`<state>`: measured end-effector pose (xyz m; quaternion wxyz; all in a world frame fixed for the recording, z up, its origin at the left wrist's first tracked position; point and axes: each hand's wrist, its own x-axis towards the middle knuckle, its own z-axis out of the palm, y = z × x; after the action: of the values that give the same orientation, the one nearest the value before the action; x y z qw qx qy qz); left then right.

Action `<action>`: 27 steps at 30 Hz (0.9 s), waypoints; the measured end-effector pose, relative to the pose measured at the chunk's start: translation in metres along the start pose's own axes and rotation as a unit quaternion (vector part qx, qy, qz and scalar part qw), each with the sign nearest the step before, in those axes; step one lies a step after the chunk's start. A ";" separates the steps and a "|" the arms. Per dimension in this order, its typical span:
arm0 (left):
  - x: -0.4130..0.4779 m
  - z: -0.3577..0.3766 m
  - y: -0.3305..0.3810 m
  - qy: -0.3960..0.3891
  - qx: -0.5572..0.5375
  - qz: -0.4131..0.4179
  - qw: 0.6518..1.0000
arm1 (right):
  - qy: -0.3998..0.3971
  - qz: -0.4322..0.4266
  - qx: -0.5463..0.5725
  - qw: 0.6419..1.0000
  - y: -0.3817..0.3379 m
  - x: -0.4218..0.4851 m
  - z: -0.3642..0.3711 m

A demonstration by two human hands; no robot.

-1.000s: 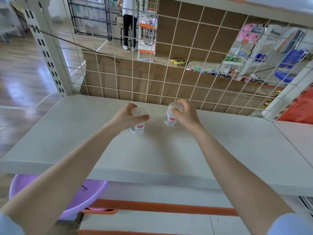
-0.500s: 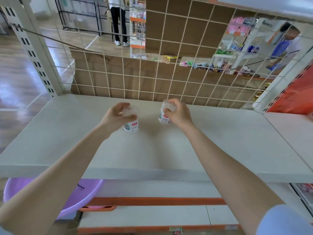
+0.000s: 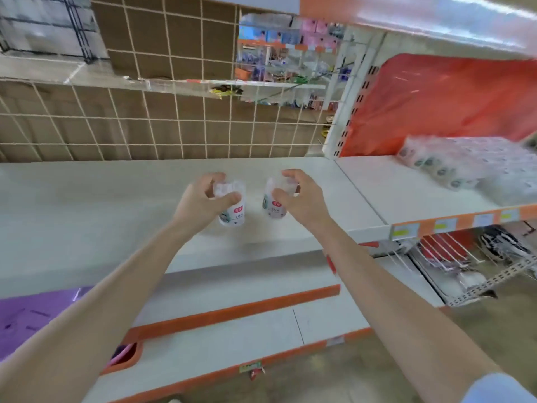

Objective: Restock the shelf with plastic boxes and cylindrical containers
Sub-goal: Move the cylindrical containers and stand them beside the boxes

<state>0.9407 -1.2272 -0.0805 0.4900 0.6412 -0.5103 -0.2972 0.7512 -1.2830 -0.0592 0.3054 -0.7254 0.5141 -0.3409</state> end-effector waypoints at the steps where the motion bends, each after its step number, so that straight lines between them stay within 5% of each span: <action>1: -0.007 0.021 0.008 -0.010 -0.006 0.008 1.000 | 0.011 0.004 -0.005 1.000 0.010 -0.010 -0.020; 15: -0.065 0.198 0.072 -0.104 -0.006 0.063 0.993 | 0.086 0.089 -0.022 0.992 0.123 -0.100 -0.172; 27: 0.000 0.312 0.106 -0.166 -0.039 0.094 0.981 | 0.155 0.129 -0.016 0.979 0.198 -0.068 -0.250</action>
<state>0.6271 -1.3282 -0.0886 0.4484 0.5127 -0.6307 -0.3720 0.4264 -1.2974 -0.0834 0.2516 -0.5963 0.6498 -0.3986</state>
